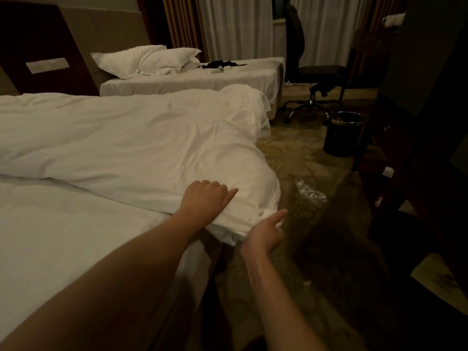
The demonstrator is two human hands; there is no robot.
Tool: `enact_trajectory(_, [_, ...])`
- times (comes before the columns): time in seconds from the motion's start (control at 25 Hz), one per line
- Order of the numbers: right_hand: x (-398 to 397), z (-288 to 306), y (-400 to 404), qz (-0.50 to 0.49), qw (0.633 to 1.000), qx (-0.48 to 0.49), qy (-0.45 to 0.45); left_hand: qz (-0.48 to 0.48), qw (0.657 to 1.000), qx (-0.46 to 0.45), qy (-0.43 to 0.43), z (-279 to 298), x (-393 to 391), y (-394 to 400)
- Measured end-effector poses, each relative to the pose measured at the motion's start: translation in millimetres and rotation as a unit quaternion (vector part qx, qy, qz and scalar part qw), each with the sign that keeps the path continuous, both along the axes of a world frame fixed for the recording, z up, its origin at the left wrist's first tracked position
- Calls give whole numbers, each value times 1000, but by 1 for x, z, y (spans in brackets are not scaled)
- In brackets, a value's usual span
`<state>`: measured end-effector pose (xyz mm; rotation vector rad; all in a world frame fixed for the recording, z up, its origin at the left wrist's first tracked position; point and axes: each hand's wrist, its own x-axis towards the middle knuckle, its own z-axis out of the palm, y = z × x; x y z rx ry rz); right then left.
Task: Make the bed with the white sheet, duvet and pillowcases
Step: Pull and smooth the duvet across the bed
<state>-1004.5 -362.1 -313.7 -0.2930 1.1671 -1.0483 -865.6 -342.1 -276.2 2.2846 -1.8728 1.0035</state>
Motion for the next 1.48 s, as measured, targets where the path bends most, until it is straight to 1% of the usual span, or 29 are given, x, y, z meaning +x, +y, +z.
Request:
enact_trajectory(0.08, [-1,-11,5,-20,999,4,35,2,1000,3,12,19,-1,-3])
enact_trajectory(0.16, [-3,-20,10,-9,997,8,71,25,997,65,24,27,-3,0])
enact_trajectory(0.2, [-1,-24,11,-3,997,-5,78,36,995,83,44,24,-2,1])
enact_trajectory(0.28, [2,-23,10,4,994,-37,99,16,994,91,51,19,-4,0])
enact_trajectory(0.32, [1,-21,5,11,994,-46,101,4,995,91,41,14,-11,0])
enact_trajectory(0.44, [-10,-20,-9,25,994,-51,90,-61,993,91,48,-3,-34,-14])
enact_trajectory(0.6, [-23,-26,-19,51,997,-30,41,-75,992,99,29,-23,-48,-25])
enact_trajectory(0.68, [-30,-33,-22,64,997,-29,9,-73,987,141,22,-30,-54,-25])
enact_trajectory(0.76, [-37,-39,-22,75,997,-34,4,-65,981,183,28,-31,-61,-24])
enact_trajectory(0.84, [-42,-49,-19,68,997,-38,-17,-54,979,194,38,-28,-64,-27])
enact_trajectory(0.92, [-39,-63,-9,65,993,-13,-102,-41,975,210,54,-27,-65,-31])
enact_trajectory(1.0, [-32,-80,4,96,978,27,-184,-24,973,220,65,-27,-64,-33])
enact_trajectory(1.08, [-25,-89,9,140,970,41,-192,-19,972,227,57,-31,-63,-32])
enact_trajectory(1.12, [-21,-92,4,153,970,43,-182,-22,972,229,56,-33,-61,-30])
enact_trajectory(1.24, [-14,-88,-17,200,962,46,-181,-55,975,213,33,-36,-52,-26])
enact_trajectory(1.28, [-14,-84,-23,226,957,40,-178,-72,979,191,13,-33,-47,-25])
enact_trajectory(1.36, [-10,-78,-23,296,934,51,-191,-88,988,122,-19,-25,-34,-24])
enact_trajectory(1.4, [-7,-74,-18,327,915,63,-228,-86,992,89,-24,-20,-25,-23])
enact_trajectory(1.48, [4,-65,-4,357,868,64,-339,-73,995,61,-21,-13,-7,-17])
